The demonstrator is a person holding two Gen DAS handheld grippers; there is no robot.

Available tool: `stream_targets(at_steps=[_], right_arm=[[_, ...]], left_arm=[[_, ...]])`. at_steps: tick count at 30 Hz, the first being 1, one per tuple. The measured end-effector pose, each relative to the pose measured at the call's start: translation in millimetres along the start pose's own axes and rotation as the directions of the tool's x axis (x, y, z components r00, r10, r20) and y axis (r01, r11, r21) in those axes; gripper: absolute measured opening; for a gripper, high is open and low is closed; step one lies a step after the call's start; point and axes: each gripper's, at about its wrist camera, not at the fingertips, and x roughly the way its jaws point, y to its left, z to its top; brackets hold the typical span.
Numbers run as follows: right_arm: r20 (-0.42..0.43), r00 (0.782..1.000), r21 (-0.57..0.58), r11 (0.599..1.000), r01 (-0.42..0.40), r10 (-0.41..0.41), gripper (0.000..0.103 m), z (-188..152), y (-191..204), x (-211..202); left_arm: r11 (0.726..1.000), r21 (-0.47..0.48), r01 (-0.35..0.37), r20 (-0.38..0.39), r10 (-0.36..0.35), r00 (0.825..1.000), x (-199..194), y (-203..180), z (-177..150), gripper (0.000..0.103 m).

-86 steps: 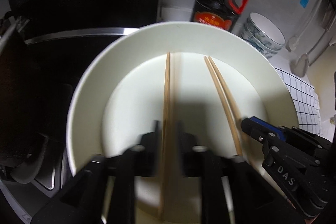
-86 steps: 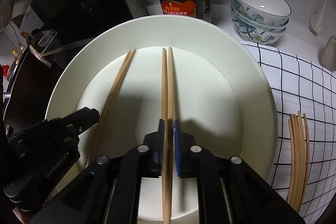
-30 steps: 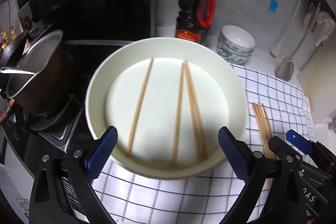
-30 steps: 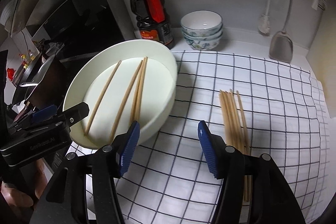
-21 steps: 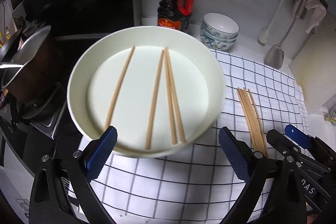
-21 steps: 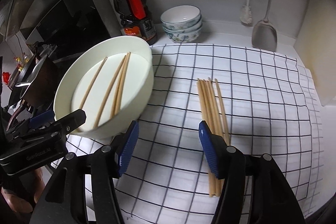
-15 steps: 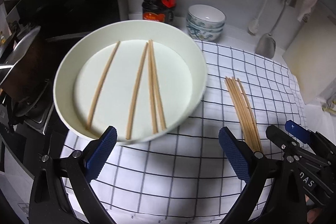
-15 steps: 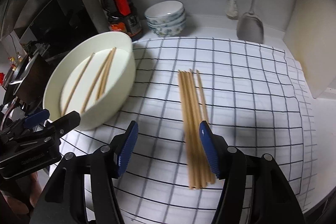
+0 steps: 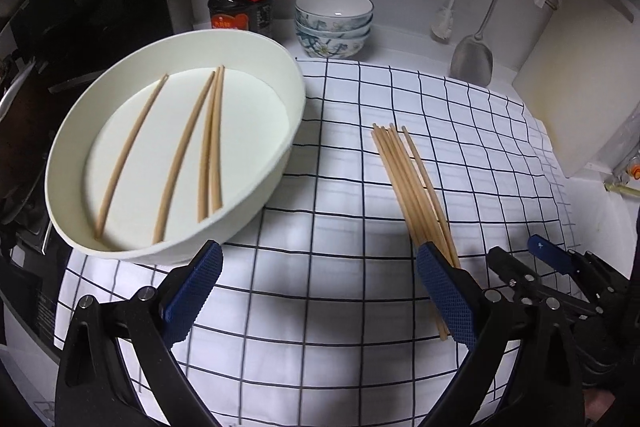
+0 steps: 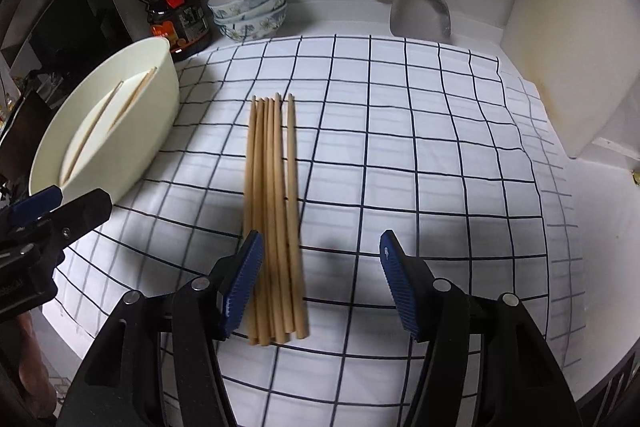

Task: Organize utensils
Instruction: 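Move the right gripper back toward the remaining chopsticks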

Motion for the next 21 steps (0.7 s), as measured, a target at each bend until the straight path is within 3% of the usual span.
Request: stream_targets(at_steps=[11,21], right_arm=[[-0.013,1.0,-0.047,0.999,-0.024,0.023,0.058,-6.5,-7.1,41.8],[-0.004,1.0,-0.143,0.99,-0.006,0.005,0.058,-6.9,-1.2,58.1]], left_arm=[[0.999,0.011,-0.036,-0.037,0.036,0.999,24.8,-16.2,-26.1,0.096],[0.999,-0.007,-0.039,-0.016,0.039,0.999,41.4,-28.6,-28.8,0.096]])
